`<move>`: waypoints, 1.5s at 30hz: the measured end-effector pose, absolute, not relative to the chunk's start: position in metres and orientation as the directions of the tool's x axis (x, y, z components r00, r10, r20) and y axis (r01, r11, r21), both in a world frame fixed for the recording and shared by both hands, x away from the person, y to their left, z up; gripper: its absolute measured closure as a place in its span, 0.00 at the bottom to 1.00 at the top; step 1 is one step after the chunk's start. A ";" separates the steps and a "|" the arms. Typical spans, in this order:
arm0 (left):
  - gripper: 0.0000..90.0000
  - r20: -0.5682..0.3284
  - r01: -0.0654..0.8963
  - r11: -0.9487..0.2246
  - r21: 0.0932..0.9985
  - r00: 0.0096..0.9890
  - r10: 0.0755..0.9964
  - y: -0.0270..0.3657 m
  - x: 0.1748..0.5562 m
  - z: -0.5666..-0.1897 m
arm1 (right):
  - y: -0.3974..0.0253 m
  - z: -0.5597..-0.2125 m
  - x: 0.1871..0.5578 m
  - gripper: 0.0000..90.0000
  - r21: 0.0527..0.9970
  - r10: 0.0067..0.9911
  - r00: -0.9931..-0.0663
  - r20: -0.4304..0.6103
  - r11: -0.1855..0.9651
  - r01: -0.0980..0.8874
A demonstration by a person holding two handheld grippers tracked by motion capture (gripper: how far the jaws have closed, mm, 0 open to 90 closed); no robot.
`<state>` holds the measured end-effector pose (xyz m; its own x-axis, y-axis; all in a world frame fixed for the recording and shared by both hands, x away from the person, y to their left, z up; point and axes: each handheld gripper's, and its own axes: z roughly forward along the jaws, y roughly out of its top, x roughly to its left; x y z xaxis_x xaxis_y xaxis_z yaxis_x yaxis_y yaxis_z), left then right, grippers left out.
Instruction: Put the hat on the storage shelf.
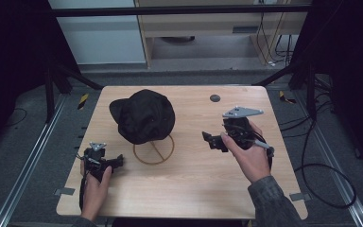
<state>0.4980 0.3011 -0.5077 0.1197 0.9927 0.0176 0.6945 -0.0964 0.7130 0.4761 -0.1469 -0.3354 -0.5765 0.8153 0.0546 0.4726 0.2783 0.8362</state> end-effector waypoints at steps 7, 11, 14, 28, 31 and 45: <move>0.00 0.019 0.696 -0.098 0.712 0.120 0.993 0.301 0.498 -0.508 | -0.170 -0.373 0.473 0.15 0.817 0.836 -0.544 0.076 0.261 0.514; 0.00 0.019 0.695 -0.098 0.712 0.120 0.993 0.301 0.498 -0.508 | -0.176 -0.393 0.472 0.16 0.802 0.844 -0.528 0.100 0.245 0.545; 0.00 0.018 0.695 -0.096 0.713 0.119 0.993 0.301 0.498 -0.508 | -0.178 -0.405 0.470 0.16 0.795 0.845 -0.525 0.103 0.247 0.554; 0.00 0.018 0.695 -0.096 0.713 0.119 0.993 0.301 0.498 -0.508 | -0.174 -0.457 0.463 0.16 0.747 0.843 -0.524 0.124 0.269 0.608; 0.00 0.018 0.695 -0.096 0.713 0.119 0.993 0.301 0.498 -0.508 | -0.172 -0.466 0.463 0.16 0.733 0.844 -0.522 0.122 0.278 0.621; 0.00 0.017 0.695 -0.093 0.713 0.115 0.993 0.301 0.498 -0.508 | -0.171 -0.490 0.473 0.14 0.721 0.875 -0.467 0.125 0.243 0.649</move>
<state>0.4976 0.3007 -0.5076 0.1146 0.9933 0.0175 0.6954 -0.0927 0.7126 0.4732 -0.1712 -0.4898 -0.4668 0.8755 0.1250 0.6491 0.2432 0.7208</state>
